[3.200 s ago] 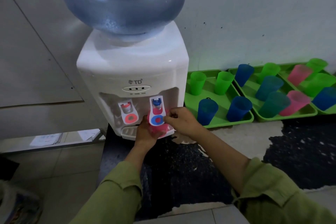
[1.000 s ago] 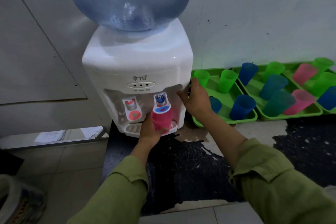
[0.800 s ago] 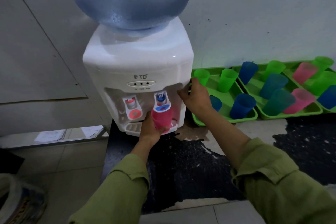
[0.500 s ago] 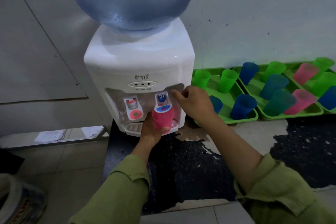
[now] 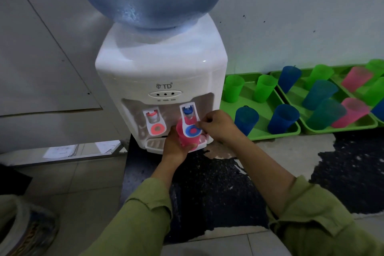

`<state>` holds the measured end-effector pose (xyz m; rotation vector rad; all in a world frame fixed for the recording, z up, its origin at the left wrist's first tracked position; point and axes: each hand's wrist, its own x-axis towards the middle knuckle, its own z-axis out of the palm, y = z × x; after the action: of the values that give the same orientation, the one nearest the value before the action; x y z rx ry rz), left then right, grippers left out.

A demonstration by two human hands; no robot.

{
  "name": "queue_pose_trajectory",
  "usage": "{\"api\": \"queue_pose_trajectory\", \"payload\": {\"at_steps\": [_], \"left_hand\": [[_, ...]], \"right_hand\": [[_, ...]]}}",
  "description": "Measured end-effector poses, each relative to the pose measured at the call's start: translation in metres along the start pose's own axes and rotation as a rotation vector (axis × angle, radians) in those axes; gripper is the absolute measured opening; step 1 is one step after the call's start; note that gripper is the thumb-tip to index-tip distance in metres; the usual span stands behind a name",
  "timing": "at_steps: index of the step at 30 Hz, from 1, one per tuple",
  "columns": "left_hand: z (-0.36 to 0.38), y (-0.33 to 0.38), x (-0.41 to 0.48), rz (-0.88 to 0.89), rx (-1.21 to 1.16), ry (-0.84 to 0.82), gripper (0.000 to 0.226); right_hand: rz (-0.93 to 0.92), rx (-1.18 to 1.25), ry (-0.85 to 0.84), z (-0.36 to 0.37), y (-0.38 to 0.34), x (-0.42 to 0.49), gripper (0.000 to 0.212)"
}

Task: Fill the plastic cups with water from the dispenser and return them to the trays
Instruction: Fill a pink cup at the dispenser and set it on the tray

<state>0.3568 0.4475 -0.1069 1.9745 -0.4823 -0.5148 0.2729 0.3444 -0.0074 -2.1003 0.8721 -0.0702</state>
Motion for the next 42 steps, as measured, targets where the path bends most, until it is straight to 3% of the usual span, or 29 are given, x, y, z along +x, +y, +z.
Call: {"api": "queue_pose_trajectory", "payload": {"at_steps": [5, 9, 17, 25, 32, 36, 42], "left_hand": [[0.000, -0.004, 0.002, 0.016, 0.065, -0.008, 0.071], [0.000, -0.005, 0.003, 0.027, 0.054, -0.007, 0.073], [0.000, -0.010, 0.005, 0.038, 0.023, -0.013, 0.072], [0.008, -0.007, -0.010, 0.052, -0.040, 0.038, 0.068], [0.036, -0.006, -0.038, 0.065, -0.083, 0.180, 0.070], [0.058, 0.000, -0.061, 0.020, -0.028, 0.270, 0.065], [0.105, 0.021, -0.096, 0.011, -0.035, 0.233, 0.073]], "right_hand": [[-0.020, -0.052, 0.094, 0.019, 0.014, 0.013, 0.032], [-0.049, -0.019, 0.191, 0.028, 0.014, 0.019, 0.021], [-0.102, 0.042, 0.296, 0.032, 0.038, 0.011, 0.028], [-0.046, -0.013, 0.102, 0.022, 0.080, 0.000, 0.028], [-0.129, -0.026, -0.004, -0.006, 0.121, -0.008, 0.028], [-0.206, -0.033, -0.088, -0.027, 0.144, -0.019, 0.039], [-0.335, -0.061, -0.176, -0.063, 0.176, -0.039, 0.059]]}}
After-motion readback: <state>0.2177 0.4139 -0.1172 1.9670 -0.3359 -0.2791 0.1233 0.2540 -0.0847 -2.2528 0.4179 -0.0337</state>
